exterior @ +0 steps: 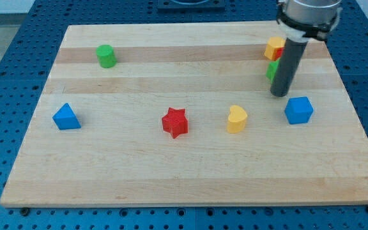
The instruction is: Adjust the green star to the top side of the cube
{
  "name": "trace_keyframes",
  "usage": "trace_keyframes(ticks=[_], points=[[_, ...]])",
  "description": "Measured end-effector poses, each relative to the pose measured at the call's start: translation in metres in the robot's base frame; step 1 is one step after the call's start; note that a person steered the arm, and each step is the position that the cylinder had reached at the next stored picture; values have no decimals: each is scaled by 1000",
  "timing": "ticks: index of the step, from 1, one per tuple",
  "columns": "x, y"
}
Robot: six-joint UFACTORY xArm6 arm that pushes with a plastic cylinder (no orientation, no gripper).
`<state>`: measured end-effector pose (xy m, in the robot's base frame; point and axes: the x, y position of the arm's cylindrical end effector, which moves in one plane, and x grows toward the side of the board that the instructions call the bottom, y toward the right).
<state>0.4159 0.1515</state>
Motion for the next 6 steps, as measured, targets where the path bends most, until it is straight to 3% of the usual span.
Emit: trace_keyframes(ticks=[2, 3, 6], points=[[-16, -69], [-44, -60], [-47, -13]])
